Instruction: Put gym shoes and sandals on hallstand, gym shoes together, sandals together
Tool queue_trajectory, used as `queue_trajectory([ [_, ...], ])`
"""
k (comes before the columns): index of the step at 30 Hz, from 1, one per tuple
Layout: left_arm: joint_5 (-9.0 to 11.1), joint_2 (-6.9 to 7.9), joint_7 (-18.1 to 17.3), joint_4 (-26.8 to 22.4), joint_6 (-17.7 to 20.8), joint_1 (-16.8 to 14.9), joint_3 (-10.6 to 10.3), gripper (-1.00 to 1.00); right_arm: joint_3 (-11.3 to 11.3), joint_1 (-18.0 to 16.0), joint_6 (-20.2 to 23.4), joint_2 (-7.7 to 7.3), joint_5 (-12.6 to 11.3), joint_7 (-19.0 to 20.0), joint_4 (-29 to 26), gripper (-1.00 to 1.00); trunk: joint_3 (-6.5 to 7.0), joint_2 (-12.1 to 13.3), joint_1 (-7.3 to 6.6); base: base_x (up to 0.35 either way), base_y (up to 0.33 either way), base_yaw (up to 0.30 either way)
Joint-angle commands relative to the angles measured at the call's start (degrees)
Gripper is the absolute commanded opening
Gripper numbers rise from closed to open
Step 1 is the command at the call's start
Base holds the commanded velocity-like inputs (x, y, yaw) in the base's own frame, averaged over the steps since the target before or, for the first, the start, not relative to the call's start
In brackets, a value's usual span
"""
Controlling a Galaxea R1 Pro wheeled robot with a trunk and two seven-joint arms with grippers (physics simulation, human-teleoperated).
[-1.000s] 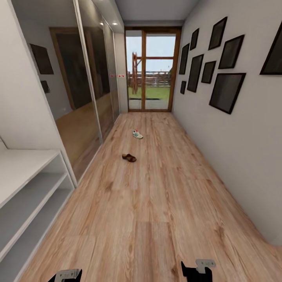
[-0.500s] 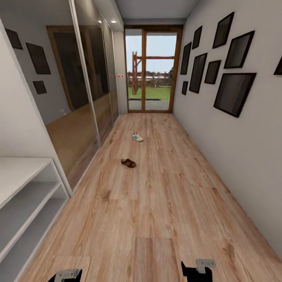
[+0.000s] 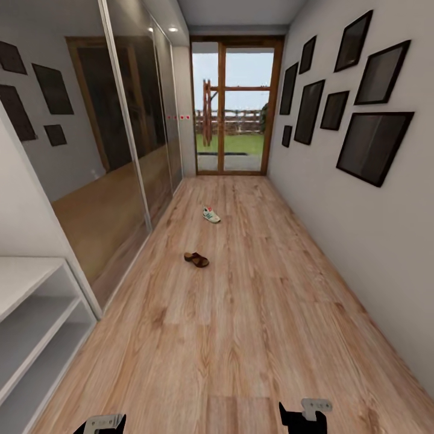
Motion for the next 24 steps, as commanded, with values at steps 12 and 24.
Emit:
queue_trajectory([
  [12,0.4,-0.02,-0.6,0.1,-0.1,0.0,0.3,1.0,0.5,0.0,-0.2,-0.12,-0.6,0.0,0.0,1.0,-0.05,0.0,0.03,0.34,0.0,0.0],
  [24,0.4,-0.02,-0.6,0.1,-0.1,0.0,0.3,1.0,0.4,0.0,-0.2,-0.21,-0.6,0.1,0.0,1.0,-0.05,0.0,0.03,0.34,0.0,0.0],
])
